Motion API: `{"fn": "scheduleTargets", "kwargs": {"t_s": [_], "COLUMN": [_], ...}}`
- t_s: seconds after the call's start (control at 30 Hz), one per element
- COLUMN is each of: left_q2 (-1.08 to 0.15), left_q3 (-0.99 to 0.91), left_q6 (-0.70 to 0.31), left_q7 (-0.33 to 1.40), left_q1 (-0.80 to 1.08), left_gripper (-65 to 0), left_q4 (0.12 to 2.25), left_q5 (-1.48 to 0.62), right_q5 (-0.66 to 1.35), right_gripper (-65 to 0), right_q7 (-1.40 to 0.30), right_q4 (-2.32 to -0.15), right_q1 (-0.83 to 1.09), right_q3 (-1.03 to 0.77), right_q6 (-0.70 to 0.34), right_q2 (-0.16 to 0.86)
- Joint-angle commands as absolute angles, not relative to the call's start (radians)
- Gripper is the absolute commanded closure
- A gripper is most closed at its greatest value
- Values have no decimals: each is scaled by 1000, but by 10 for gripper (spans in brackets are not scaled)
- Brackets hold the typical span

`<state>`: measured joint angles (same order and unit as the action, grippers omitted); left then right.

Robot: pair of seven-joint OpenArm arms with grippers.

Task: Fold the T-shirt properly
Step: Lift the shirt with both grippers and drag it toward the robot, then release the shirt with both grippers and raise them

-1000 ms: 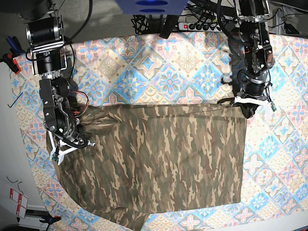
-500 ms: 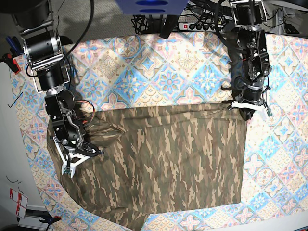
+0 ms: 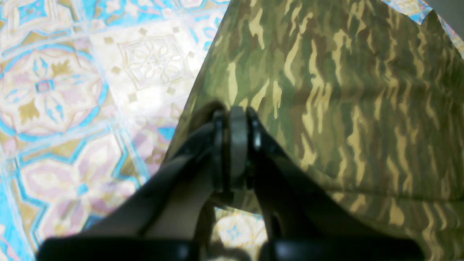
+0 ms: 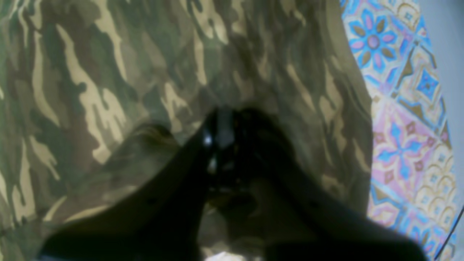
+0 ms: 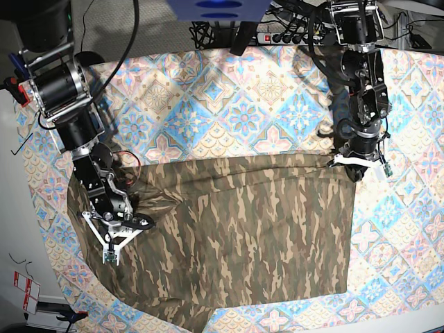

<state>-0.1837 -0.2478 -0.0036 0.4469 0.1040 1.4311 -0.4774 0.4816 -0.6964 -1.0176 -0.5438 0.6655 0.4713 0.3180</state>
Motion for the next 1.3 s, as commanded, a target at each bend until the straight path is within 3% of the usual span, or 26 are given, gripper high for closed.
{"fn": "scheduleTargets", "kwargs": {"t_s": [0.0,0.37,0.87,1.27], "left_q2": [-196,-168,-166,-166], "left_q3": [-251,-252,-251,-254], "left_q6": [-10,-10,-10,-10], "left_q7": [432,441,433,417], "left_q1": [84,38,-27,-74], "left_gripper": [0,0,0,0], "left_q4": [1446,1394,1328,1323], "left_q5": [-481,-369,-364,-366], "right_q5": [461,185,179,177], "right_gripper": [0,0,0,0], "right_q7": [-661,-650,-582,-429], "right_q4": [-1032,-940,-931,-852], "right_q1": [-579,-579,-593,-593], "right_q3": [665,664,673,670], "right_q6": [467,354,305,305], "right_q2": [325,231,226,226]}}
